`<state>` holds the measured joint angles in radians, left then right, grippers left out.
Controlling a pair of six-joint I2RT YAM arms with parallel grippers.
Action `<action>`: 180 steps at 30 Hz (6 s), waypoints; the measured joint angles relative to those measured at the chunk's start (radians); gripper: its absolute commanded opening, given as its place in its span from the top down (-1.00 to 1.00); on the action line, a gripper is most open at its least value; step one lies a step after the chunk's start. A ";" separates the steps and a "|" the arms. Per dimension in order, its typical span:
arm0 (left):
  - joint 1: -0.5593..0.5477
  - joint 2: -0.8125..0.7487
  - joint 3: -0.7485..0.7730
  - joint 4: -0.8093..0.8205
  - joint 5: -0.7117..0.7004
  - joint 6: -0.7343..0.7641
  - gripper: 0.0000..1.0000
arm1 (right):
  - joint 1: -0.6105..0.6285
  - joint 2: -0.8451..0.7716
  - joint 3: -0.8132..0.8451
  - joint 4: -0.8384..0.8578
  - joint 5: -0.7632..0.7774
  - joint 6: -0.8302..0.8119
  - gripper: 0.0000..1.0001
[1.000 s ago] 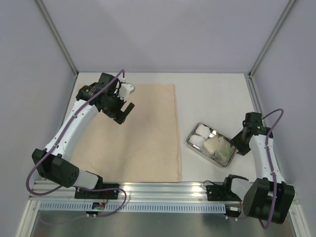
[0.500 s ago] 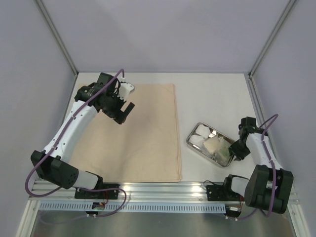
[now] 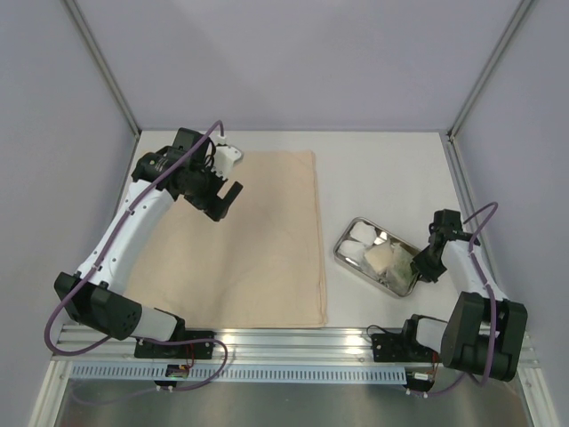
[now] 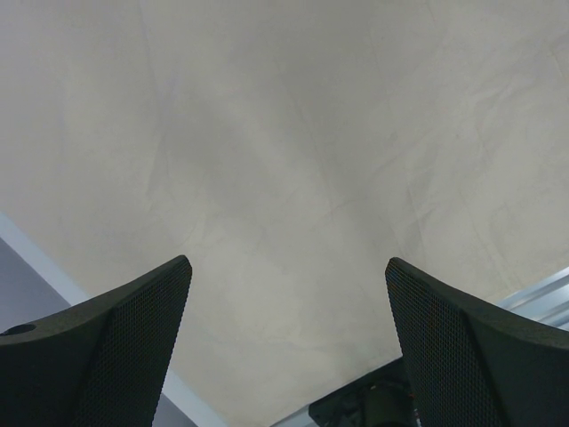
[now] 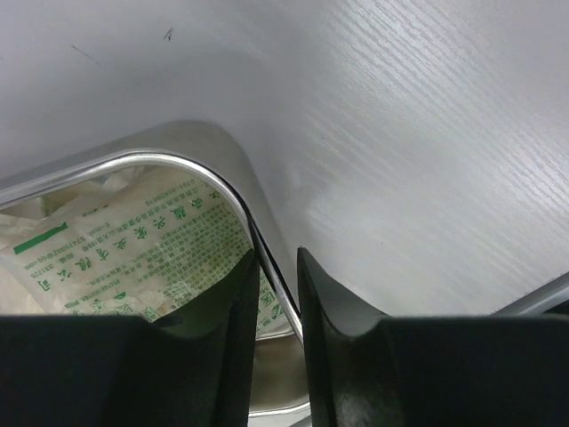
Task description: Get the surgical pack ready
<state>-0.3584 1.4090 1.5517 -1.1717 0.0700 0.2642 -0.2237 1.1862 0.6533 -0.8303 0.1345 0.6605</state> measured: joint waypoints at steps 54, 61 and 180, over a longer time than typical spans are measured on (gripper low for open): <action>0.041 0.096 -0.117 0.067 -0.012 0.012 -1.00 | 0.288 0.221 0.272 0.142 -0.281 -0.100 0.99; 0.121 0.060 -0.183 0.094 -0.048 0.014 -1.00 | 0.510 0.489 0.518 0.095 -0.272 -0.100 0.99; 0.515 0.071 -0.132 0.042 -0.100 0.030 -1.00 | 0.327 0.142 0.365 0.282 0.109 0.021 -0.22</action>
<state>0.1562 1.4799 1.4200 -1.1301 -0.0296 0.2943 0.1028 1.3277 1.0180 -0.5484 0.2432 0.6811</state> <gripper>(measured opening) 0.997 0.653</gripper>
